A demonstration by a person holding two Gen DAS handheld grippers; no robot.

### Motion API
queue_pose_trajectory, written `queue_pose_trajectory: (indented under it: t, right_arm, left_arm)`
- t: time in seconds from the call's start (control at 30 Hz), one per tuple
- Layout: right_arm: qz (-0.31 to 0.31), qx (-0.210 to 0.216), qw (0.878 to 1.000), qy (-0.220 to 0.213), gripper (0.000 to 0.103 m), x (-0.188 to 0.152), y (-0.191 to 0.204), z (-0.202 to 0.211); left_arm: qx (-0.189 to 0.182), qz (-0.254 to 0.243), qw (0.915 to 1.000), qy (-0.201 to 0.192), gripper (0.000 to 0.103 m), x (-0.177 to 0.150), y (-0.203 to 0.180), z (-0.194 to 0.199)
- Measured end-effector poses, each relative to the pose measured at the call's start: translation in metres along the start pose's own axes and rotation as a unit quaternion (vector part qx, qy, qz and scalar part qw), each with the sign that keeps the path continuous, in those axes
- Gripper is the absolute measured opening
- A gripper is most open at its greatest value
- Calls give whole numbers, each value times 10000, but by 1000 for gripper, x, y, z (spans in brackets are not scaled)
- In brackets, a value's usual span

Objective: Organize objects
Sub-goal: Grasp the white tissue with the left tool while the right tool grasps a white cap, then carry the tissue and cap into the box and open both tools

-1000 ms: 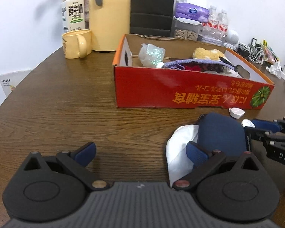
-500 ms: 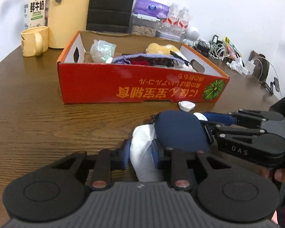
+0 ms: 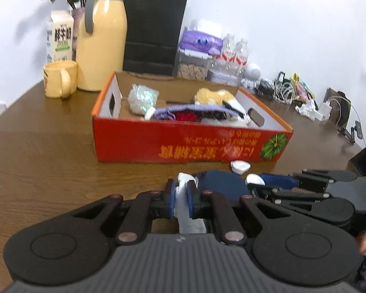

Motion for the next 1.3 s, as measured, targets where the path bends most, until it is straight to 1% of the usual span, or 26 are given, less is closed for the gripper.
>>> queue_pose_trajectory:
  t: [0.13,0.33,0.57,0.7,0.83,1.0,1.17,1.3]
  right_arm:
    - [-2,-7,10000,-10,28,0,0,0]
    - [-12,-23,10000,-58,28,1,-1,1]
    - [8,-79,9998,-185,28,1,-1,5]
    - [16,-79,9994,-344,28,7,-1,10]
    - [54,-75,9983,-578,27,21,-2,18]
    - [170,-98,9955,-932,28,50,-1,21]
    - [187,-192,9922,-1220,28,81,-4,12]
    - [111,-314,9904,-1340,28,101,-10,-3]
  left_arm:
    - [130,-77,9996,-232,10,10,3,8]
    - [222,-119,9987,-436,10,20,6,16]
    - [230,-174,9977,-616,10,29,4,23]
    - [185,-226,9967,-761,10,38,-1,25]
    - [127,-292,9951,-940,10,53,-9,23]
    - [7,-317,9926,-1169,10,70,-20,17]
    - [6,-121,9907,-1352,10,92,-24,1]
    - [51,82,9882,-1526,10,109,-24,-17]
Point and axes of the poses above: each gripper's, at about its wrist camera, not at the fingertips, and z roughly against the way its jaws point, y to its left, x to its top, the point moved 2 cm from there along -z, roughly the way its jaws point, and after that the axes turned 8 degrees about -y, right-handed, at the moved point
